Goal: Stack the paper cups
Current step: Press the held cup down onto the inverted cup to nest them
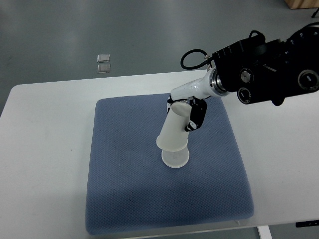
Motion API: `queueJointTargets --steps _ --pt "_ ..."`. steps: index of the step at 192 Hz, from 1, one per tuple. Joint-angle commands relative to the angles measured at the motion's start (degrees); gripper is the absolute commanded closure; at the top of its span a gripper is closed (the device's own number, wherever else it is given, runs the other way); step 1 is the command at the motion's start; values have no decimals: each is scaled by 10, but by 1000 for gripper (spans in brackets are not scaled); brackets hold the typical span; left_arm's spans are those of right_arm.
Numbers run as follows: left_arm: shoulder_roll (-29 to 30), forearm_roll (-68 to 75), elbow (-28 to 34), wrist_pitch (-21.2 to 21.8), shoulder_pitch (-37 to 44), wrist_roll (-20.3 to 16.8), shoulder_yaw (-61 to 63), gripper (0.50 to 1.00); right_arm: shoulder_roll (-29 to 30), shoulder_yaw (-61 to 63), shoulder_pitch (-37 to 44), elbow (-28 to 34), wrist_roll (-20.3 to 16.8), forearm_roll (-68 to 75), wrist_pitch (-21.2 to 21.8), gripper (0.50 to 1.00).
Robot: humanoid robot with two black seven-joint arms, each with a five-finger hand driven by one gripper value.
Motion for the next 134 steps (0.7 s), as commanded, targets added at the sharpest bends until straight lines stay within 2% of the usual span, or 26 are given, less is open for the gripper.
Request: queueJointTargets --steps 1,25,65,134 --pt "0 0 0 0 0 0 0 500 0 -1 -1 0 0 0 -3 793" --pt "0 0 0 0 0 0 0 500 2 -1 -3 0 0 0 -3 793" --pt "0 0 1 0 0 0 0 500 6 -1 -5 0 0 1 -6 750" --pt "0 0 1 0 0 0 0 500 6 -1 -13 0 0 1 -14 746"
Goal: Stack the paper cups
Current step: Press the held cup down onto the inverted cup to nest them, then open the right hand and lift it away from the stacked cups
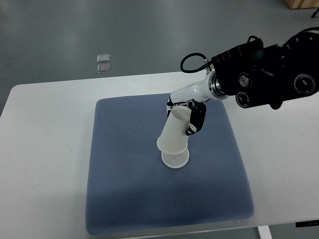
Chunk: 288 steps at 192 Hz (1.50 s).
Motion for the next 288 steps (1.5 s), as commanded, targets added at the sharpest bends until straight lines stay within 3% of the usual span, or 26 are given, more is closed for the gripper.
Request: queueJointTargets --steps 1,163,252,288 --pt "0 0 0 0 0 0 0 500 1 0 -2 0 0 0 -3 746" --pt "0 0 0 0 0 0 0 500 8 8 -11 0 1 3 -15 738" --pt "0 0 0 0 0 0 0 500 7 8 -12 -1 1 3 -19 701" --pt "0 0 0 0 0 0 0 500 5 9 -12 -1 2 4 -18 656"
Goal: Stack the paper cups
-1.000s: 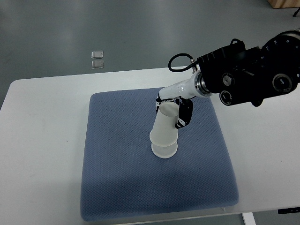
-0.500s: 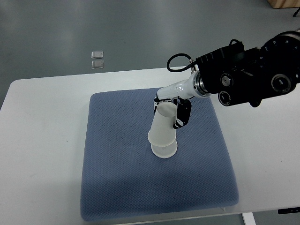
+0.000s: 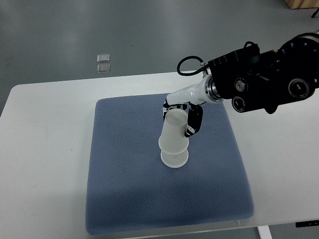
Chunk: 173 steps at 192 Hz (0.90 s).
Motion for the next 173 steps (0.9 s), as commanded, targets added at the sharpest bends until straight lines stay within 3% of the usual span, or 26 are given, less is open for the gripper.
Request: queueJointTargets --steps 1,26,37,73,98,135,173 --pt "0 0 0 1 0 0 0 500 -1 1 0 0 1 1 1 656" --pt "0 0 -1 0 0 0 0 500 -3 2 0 -1 2 1 2 636" --pt "0 0 -1 1 0 0 0 500 -6 2 0 -2 3 1 2 601" --pt "0 0 -1 1 0 0 1 500 -19 2 -3 -14 4 1 4 599" --pt "0 0 -1 1 0 0 1 500 -65 10 -33 -57 6 4 -1 599" --pt "0 0 -2 1 0 0 2 500 -171 174 -192 -170 14 31 -47 601" --pt "0 0 -2 0 0 0 4 500 -201 394 -354 -267 25 117 -112 601"
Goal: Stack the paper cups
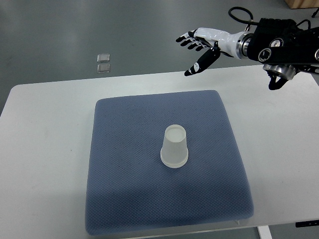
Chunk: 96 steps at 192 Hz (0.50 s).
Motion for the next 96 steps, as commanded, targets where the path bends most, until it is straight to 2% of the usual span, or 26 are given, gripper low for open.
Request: queueJointTargets --steps 1,38,70,82,96 --pt "0 0 0 0 0 0 1 500 -13 108 -75 -42 9 44 -29 601" --pt "0 0 0 0 0 0 1 500 -15 314 -210 -83 45 126 -36 599" --pt "0 0 1 0 0 0 0 500 10 462 -310 -106 86 169 -24 599" --pt "0 0 1 0 0 0 0 500 29 514 -348 -110 96 181 -3 597" --pt "0 0 1 0 0 0 -1 500 48 554 -393 -117 98 185 42 587"
